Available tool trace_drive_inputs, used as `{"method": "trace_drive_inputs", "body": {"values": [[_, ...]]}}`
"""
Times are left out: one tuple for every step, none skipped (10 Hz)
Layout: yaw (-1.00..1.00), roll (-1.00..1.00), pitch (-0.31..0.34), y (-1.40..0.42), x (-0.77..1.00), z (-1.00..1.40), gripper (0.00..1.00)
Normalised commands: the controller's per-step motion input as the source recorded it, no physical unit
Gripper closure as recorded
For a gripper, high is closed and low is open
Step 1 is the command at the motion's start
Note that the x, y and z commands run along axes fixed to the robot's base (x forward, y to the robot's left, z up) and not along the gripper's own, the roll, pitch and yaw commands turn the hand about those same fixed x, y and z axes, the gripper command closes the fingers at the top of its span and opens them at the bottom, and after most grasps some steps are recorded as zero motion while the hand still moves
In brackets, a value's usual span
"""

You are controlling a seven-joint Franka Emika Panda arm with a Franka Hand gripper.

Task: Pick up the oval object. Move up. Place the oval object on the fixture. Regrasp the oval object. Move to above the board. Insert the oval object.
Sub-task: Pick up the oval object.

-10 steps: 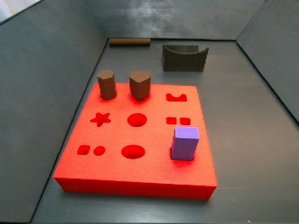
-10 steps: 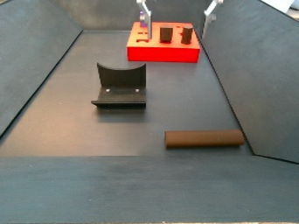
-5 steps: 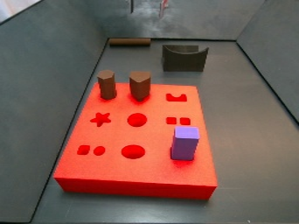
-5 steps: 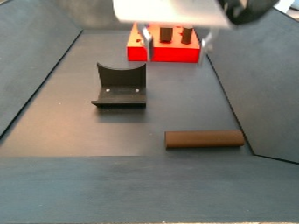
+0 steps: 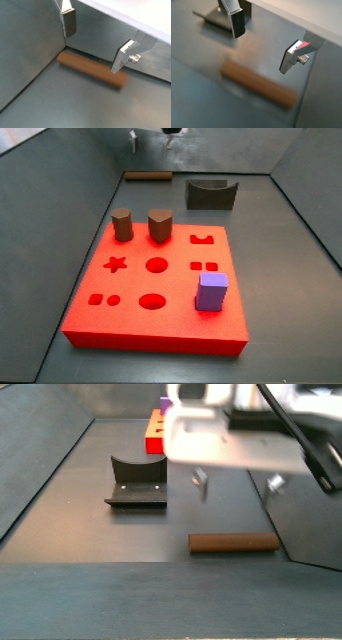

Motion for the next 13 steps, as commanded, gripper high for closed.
{"method": "trace_drive_inputs", "body": {"values": [[-0.92,-0.09,-0.034,0.00,-0.06,-0.57,0.00],[-0.93,-0.15,-0.259,-0.04,-0.04,-0.38,0.00],[-0.81,-0.27,-0.324,0.00,0.00,-0.28,0.00],[-0.63,-0.44,-0.387,0.02,0.05,-0.07,0.00],[-0.45,-0.50,-0.426,0.13,0.16,0.00,0.00],[-0.29,-0.50,-0.474,0.14,0.05,0.05,0.00],[-0.20,-0.50,-0.430,0.18,0.00,0.05,0.00],[-0.17,-0.50,-0.370,0.27,0.00,0.00,0.00],[-0.63,-0.26,-0.156,0.13,0.28,-0.45,0.00],[-0.93,-0.07,-0.084,0.00,0.07,-0.72,0.00],[-1.00,-0.02,-0.094,0.00,0.00,-0.74,0.00],[-0.93,-0.10,-0.190,0.00,0.00,-0.61,0.00],[-0.83,-0.21,-0.243,0.00,0.00,-0.41,0.00]]}}
